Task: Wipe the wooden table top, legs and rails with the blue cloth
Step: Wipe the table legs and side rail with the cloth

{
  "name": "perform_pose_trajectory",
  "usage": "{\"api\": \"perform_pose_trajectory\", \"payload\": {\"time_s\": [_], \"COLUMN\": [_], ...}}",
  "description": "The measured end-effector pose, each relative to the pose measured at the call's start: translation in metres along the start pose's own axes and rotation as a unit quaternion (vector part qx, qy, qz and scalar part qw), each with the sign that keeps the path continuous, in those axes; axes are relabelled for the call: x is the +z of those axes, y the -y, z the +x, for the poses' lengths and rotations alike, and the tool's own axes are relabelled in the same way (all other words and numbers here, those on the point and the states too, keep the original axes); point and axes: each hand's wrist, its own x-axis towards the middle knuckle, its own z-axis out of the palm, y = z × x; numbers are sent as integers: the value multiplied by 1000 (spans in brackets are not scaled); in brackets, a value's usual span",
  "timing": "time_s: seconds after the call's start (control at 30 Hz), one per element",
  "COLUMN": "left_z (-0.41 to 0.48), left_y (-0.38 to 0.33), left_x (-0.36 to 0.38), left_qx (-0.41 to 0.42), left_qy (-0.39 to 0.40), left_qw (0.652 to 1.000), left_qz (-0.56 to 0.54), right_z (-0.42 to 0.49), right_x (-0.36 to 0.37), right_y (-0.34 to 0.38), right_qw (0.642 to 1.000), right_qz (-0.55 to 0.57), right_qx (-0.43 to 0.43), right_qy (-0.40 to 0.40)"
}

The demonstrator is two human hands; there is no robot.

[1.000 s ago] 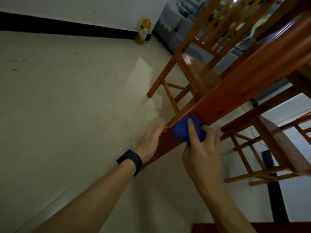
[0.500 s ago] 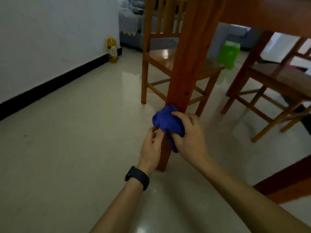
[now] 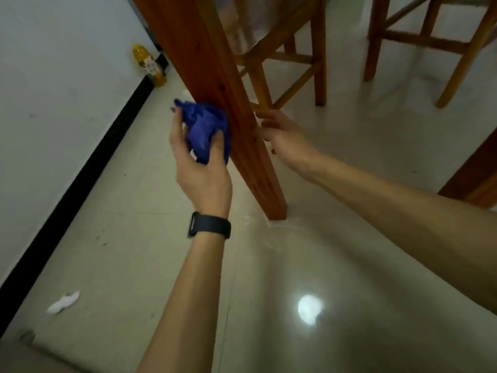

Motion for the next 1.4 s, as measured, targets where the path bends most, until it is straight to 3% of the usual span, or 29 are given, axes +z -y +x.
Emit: {"api": "perform_pose_trajectory", "payload": {"time_s": [0.1, 0.17, 0.23, 0.33, 0.4, 0.5, 0.6, 0.67, 0.77, 0.8, 0.9, 0.97, 1.07, 1.1, 1.17, 1.23, 1.3, 1.33, 1.4], "left_z": [-8, -30, -58, -83, -85, -79, -81, -94, -122, -129, -131, -111, -91, -93, -109, -131, -148, -156, -162], "left_y": [22, 50, 80, 115, 119, 108, 116, 143, 181, 186, 185, 178, 167, 163, 167, 189, 211, 219, 226], "left_x": [36, 53, 59, 53, 52, 65, 83, 90, 81, 77, 64, 60, 65, 72, 87, 96, 90, 84, 74], "left_qx": [43, 23, -48, -181, -200, -112, -92, -164, -309, -339, -393, -360, -203, -172, -177, -283, -414, -448, -484], "left_qy": [-48, -45, 39, 156, 121, -23, -11, 71, 225, 225, 103, 3, -118, -113, -14, 118, 205, 211, 149], "left_qw": [997, 994, 990, 956, 961, 991, 989, 969, 900, 889, 905, 930, 971, 977, 980, 947, 877, 856, 851], "left_qz": [50, 97, 128, 168, 147, 65, 118, 172, 209, 208, 128, 73, 50, 63, 85, 93, 131, 151, 138], "right_z": [8, 9, 9, 14, 19, 26, 28, 29, 32, 33, 30, 28, 28, 29, 28, 26, 26, 26, 27], "right_x": [8, 13, 15, 12, 9, 4, 2, 2, 3, 4, 14, 25, 30, 29, 28, 27, 25, 22, 14], "right_y": [-12, -23, -31, -43, -54, -76, -94, -98, -102, -104, -115, -123, -122, -119, -116, -114, -113, -112, -115], "right_qw": [998, 997, 996, 995, 994, 993, 991, 991, 992, 993, 996, 998, 997, 996, 993, 992, 994, 995, 996], "right_qz": [51, 50, 51, 36, 17, 29, 49, 47, 24, 19, 10, 18, 44, 57, 88, 85, 55, 35, -9], "right_qx": [2, -9, -7, 12, 29, 53, 65, 62, 47, 47, 47, 43, 57, 65, 79, 84, 83, 80, 66], "right_qy": [37, 55, 71, 91, 103, 102, 106, 114, 114, 110, 75, 51, 25, 20, 23, 32, 44, 52, 63]}}
